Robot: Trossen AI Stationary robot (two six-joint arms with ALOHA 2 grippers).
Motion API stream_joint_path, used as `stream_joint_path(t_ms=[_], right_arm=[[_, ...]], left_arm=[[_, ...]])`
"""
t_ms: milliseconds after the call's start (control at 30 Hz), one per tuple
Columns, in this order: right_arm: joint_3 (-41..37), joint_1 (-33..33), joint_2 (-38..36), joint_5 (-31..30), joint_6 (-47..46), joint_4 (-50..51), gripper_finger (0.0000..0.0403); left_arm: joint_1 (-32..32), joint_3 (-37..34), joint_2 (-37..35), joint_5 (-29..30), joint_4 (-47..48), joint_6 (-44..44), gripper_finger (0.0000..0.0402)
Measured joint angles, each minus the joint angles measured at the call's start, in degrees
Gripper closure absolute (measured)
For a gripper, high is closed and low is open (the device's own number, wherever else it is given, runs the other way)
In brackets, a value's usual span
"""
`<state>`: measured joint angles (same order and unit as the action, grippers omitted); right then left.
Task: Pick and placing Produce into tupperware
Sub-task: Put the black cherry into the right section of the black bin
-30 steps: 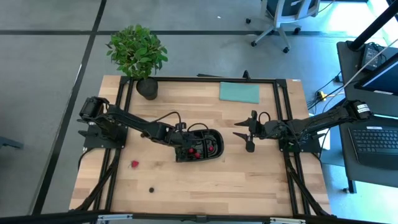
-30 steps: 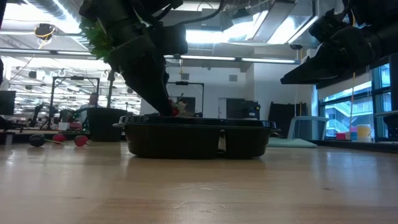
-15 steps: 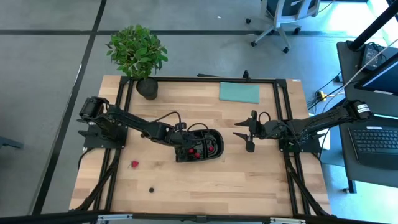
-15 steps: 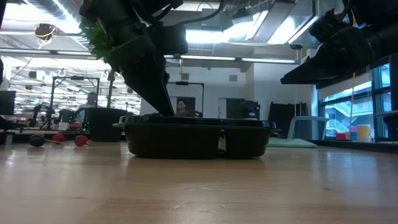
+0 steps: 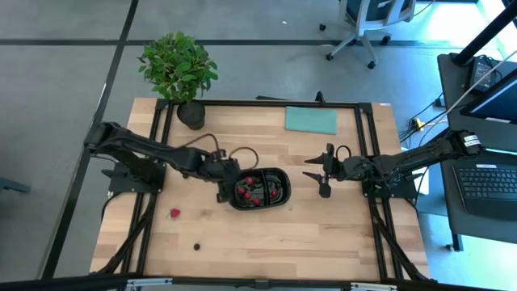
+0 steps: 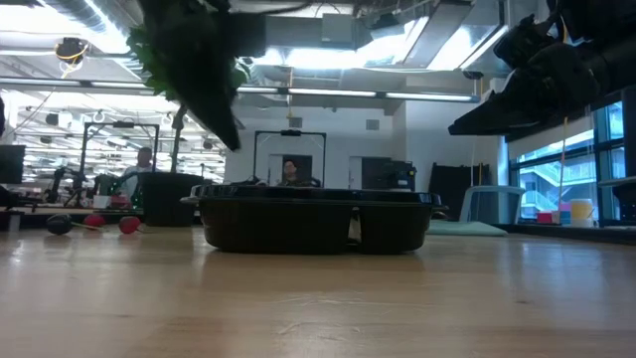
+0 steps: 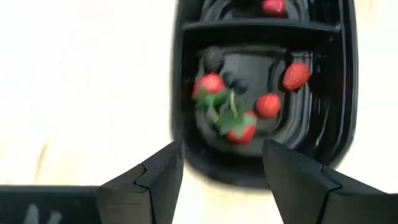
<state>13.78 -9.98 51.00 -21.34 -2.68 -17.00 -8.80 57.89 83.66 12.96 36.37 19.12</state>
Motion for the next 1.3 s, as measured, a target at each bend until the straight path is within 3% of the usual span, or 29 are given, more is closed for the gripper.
stream_joint_path(t_ms=[300,500,733,967,1300], right_arm=[[0.0,0.0,0.0,0.0,0.0,0.2,0.0203],[0.0,0.0,0.0,0.0,0.0,0.2,0.0203],[0.0,0.0,0.0,0.0,0.0,0.1,0.0203],[0.0,0.0,0.0,0.0,-0.1,0.1,0.0203],[0.0,0.0,0.0,0.0,-1.4,0.1,0.0203]], left_arm=[[-0.6,0.0,-10.1,0.1,13.8,5.9,0.0193],[0.3,0.0,-11.4,2.8,23.3,18.7,0.0193],[6.1,0.0,-7.0,-3.4,35.0,25.3,0.0193],[11.8,0.0,1.0,-5.2,35.1,21.0,0.0193],[15.0,-0.1,7.7,-5.4,38.2,17.7,0.0193]])
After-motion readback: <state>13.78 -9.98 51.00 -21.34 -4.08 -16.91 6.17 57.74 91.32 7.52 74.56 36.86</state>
